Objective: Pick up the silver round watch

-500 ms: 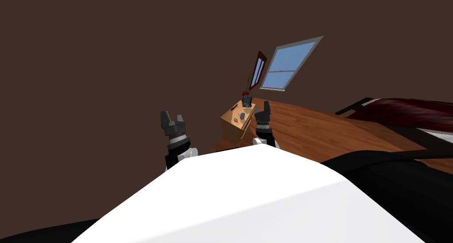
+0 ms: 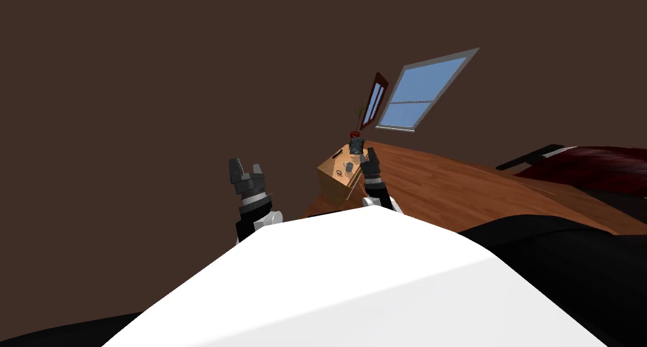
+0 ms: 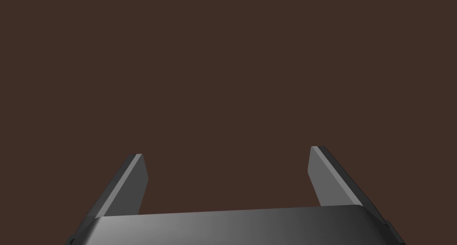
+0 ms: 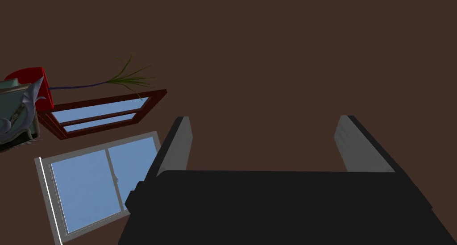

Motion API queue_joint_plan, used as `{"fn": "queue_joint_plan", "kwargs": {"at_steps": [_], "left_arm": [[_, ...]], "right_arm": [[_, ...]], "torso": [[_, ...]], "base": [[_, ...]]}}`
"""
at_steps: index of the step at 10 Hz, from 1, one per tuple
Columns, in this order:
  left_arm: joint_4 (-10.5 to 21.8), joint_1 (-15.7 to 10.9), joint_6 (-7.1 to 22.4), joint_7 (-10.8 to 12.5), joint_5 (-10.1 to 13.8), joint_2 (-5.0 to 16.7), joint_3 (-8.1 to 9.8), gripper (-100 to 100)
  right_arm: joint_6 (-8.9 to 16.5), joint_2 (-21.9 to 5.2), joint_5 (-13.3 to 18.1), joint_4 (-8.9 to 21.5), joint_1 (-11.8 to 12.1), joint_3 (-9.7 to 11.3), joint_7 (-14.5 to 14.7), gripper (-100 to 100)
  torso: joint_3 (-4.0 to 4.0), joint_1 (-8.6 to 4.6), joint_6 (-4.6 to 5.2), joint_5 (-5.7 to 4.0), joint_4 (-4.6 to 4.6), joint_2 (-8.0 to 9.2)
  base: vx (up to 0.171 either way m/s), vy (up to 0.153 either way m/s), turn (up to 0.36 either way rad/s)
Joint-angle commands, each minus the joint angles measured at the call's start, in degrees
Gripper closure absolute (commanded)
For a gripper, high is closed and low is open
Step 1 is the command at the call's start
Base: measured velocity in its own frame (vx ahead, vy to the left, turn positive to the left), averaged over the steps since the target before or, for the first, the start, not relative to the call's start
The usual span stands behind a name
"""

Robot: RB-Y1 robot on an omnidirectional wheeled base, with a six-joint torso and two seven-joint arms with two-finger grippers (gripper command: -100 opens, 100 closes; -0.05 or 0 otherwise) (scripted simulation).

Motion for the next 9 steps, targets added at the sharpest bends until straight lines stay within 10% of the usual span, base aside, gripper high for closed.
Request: {"fn": "queue_joint_plan", "kwargs": {"at_steps": [1, 9], "left_arm": [[0.0, 0.0, 0.0, 0.0, 0.0, 0.0, 0.00, 0], [0.0, 0.0, 0.0, 0.0, 0.0, 0.0, 0.00, 0]], "right_arm": [[-0.1, -2.9, 0.6, 1.9, -0.6, 0.4, 0.2, -100], [0.0, -16.8, 4.5, 14.1, -6.0, 2.4, 1.5, -100]], "torso": [[0.00, 0.00, 0.00, 0.00, 0.00, 0.00], [-0.06, -0.01, 0.01, 0.00, -0.02, -0.10]], "base": [[0.035, -0.010, 0.161], [0.046, -0.016, 0.197]]}}
